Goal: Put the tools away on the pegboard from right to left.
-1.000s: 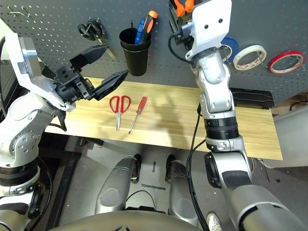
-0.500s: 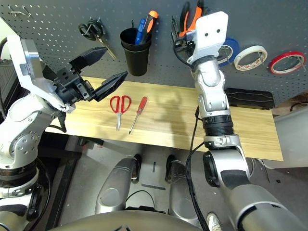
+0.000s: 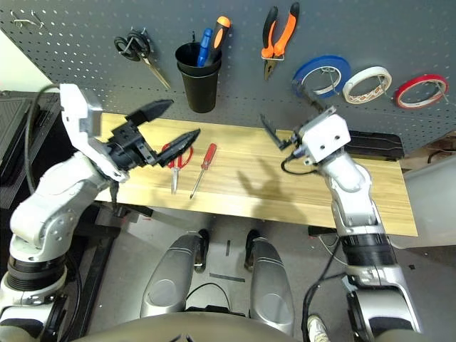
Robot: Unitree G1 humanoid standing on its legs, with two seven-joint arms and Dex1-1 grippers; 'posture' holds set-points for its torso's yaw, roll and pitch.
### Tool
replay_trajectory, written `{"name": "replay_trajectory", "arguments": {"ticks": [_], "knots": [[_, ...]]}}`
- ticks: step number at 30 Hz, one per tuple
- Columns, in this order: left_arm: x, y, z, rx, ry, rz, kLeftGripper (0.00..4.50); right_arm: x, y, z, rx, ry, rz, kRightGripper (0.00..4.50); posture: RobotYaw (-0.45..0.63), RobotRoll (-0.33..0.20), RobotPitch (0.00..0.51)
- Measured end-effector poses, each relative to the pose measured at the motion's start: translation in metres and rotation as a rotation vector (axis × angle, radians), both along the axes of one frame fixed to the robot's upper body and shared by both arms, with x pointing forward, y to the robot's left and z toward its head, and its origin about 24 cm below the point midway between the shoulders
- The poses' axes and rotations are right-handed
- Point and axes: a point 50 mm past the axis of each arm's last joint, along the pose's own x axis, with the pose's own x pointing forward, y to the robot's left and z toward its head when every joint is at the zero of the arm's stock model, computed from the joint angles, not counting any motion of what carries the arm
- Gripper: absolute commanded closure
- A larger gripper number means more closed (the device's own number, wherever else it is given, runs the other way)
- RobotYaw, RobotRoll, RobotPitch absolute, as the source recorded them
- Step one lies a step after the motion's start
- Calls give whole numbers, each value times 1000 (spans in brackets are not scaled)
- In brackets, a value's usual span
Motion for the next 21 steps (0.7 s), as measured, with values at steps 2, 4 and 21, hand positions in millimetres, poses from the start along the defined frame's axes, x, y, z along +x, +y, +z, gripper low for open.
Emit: {"name": "replay_trajectory", "arguments": {"ticks": [2, 4, 21], "knots": [[5, -4, -12, 14, 47, 37, 0, -2, -2, -8, -55, 68, 16, 43, 250, 0, 257], [13, -9, -25, 34, 97, 90, 0, -4, -3, -17, -109, 134, 32, 43, 250, 0, 257], [78, -36, -99, 265, 388, 265, 0, -7, -5, -64, -275, 476, 60, 43, 238, 0, 285]]}}
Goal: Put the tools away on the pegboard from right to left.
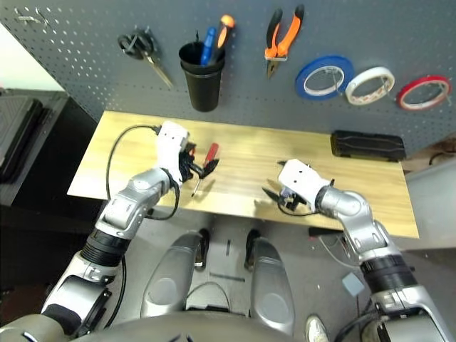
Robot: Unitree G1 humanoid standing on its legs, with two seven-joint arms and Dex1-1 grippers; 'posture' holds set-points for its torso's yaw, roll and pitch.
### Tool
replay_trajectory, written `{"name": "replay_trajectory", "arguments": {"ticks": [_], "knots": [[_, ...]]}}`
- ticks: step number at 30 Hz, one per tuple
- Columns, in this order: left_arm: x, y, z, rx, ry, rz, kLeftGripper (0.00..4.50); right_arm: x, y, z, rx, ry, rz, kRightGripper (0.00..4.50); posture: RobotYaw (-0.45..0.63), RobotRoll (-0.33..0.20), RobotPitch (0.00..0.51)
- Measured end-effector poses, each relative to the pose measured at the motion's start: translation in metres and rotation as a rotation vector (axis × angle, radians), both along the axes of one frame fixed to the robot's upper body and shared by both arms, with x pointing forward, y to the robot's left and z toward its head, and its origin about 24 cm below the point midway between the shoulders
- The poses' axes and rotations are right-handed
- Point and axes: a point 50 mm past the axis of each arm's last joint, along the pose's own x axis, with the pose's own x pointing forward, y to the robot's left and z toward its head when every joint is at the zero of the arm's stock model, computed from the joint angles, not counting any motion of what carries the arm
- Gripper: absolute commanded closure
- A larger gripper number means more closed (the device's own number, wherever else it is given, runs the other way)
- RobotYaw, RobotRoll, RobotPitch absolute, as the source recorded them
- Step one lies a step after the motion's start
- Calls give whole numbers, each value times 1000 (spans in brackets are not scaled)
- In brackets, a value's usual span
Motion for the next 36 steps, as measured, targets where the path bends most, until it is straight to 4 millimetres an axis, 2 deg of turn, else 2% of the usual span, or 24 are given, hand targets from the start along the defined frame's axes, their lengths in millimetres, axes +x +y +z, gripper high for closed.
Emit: {"name": "replay_trajectory", "arguments": {"ticks": [11, 20, 23, 25, 27, 34, 36], "knots": [[21, -24, -32, 67, 100, -29, 0, -2, 10, 5, -20, 7, 23, 43, 171, 0, 290], [26, -11, -55, 149, 158, 57, 0, -7, 11, 13, -30, -2, 18, 43, 113, 0, 266], [27, -9, -56, 150, 161, 76, 0, -9, 9, 16, -38, -9, 11, 43, 104, 0, 264], [28, -8, -56, 147, 163, 86, 388, -11, 7, 16, -37, -6, 7, 0, 104, 0, 264], [28, -8, -57, 149, 164, 93, 997, -13, 7, 16, -35, -2, 7, 0, 105, 0, 264], [25, -15, -59, 127, 173, 105, 3639, -14, 8, 18, -19, -1, 16, 0, 123, 0, 261], [24, -17, -60, 117, 174, 107, 3663, -13, 8, 18, -17, -5, 19, 0, 123, 0, 261]]}}
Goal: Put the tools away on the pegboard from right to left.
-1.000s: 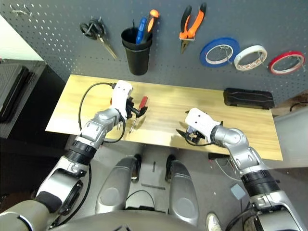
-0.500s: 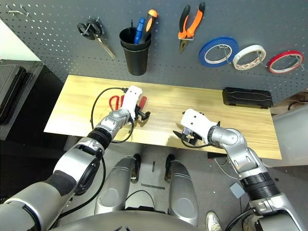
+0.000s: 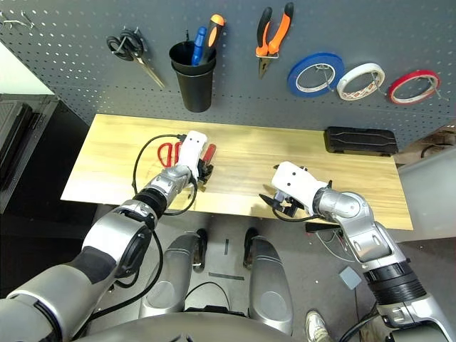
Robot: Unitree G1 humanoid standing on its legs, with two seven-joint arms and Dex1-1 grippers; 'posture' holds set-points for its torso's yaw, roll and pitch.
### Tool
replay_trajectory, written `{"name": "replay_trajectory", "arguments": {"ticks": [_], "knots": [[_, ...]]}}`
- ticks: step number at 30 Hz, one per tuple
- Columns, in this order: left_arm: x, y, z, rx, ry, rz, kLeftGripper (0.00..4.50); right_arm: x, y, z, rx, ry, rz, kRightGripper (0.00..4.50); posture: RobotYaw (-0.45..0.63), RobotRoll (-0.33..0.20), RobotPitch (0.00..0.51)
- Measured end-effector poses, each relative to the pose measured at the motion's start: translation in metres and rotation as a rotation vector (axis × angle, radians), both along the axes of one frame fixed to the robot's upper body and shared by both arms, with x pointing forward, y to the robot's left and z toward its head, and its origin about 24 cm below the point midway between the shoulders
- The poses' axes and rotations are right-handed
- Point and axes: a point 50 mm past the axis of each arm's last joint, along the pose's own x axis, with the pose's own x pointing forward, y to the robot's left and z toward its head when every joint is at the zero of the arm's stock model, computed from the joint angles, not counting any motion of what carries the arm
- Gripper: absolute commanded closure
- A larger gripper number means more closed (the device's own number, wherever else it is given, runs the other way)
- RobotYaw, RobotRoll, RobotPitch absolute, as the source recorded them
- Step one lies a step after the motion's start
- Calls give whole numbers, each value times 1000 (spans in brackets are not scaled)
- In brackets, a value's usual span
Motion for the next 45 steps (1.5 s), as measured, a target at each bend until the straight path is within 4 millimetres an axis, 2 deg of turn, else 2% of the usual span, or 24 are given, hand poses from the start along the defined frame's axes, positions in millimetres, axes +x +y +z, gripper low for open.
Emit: {"name": "replay_trajectory", "arguments": {"ticks": [9, 14, 16, 24, 28, 32, 36, 40, 45], "knots": [[-15, 4, -8, -89, -43, 54, 3663, 8, 1, 0, 14, -24, 11, 0, 185, 0, 259], [-46, 17, -6, -175, -96, 124, 3663, 15, 7, -2, 34, -35, 27, 0, 234, 0, 262], [-53, 21, 2, -192, -116, 144, 3663, 18, 9, -3, 40, -41, 38, 0, 251, 0, 263], [-83, 44, 40, -281, -309, 237, 3663, 27, 12, -6, 52, -49, 62, 0, 328, 0, 259], [-103, 48, 53, -372, -388, 257, 3663, 31, 12, -5, 71, -64, 69, 0, 355, 0, 257], [-115, 53, 76, -452, -504, 259, 3663, 38, 9, -4, 97, -73, 56, 0, 382, 0, 253], [-120, 56, 115, -516, -672, 230, 3663, 41, -1, 1, 181, -125, 23, 0, 394, 0, 248], [-115, 59, 150, -530, -796, 184, 3663, 41, -10, 11, 283, -182, 18, 0, 387, 0, 241], [-105, 61, 190, -559, -904, 167, 3663, 27, -23, 20, 417, -235, 72, 0, 353, 0, 230]]}}
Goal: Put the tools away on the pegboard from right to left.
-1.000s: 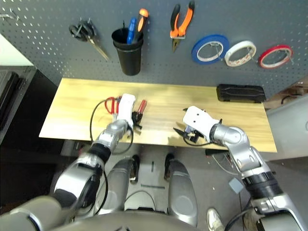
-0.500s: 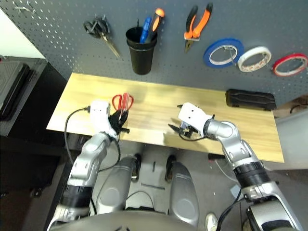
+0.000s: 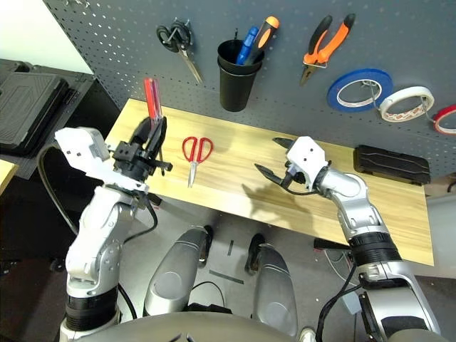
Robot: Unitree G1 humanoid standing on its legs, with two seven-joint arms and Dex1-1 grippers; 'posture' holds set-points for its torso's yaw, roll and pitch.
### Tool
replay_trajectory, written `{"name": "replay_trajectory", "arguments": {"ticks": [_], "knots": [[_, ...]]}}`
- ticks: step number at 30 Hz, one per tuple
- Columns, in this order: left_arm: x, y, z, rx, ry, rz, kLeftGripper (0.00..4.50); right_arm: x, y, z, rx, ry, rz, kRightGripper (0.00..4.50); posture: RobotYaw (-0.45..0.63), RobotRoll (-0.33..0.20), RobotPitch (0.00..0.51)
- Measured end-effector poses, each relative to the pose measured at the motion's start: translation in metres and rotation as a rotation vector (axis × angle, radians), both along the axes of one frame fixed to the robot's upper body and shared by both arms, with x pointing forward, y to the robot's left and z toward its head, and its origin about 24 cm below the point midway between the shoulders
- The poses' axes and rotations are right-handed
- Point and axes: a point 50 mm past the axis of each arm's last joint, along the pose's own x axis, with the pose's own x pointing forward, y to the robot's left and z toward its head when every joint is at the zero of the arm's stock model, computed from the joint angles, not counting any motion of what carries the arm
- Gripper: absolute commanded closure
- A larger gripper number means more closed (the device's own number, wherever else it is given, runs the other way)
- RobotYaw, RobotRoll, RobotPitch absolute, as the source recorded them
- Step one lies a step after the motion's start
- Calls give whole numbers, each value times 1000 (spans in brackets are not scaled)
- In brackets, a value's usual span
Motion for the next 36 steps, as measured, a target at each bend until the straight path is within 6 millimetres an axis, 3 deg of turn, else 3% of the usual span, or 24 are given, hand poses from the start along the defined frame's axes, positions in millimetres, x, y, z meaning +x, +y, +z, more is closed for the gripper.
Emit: {"name": "replay_trajectory", "arguments": {"ticks": [12, 24, 36], "knots": [[12, -3, 68, -11, -151, -85, 3663, -7, -38, 62, 192, -104, 37, 0, 243, 0, 208], [38, -5, 96, -13, -167, -112, 3663, -17, -50, 100, 294, -84, 98, 0, 185, 0, 201], [57, -14, 127, -60, -226, -136, 3663, -21, -64, 124, 333, -93, 68, 0, 156, 0, 200]]}}
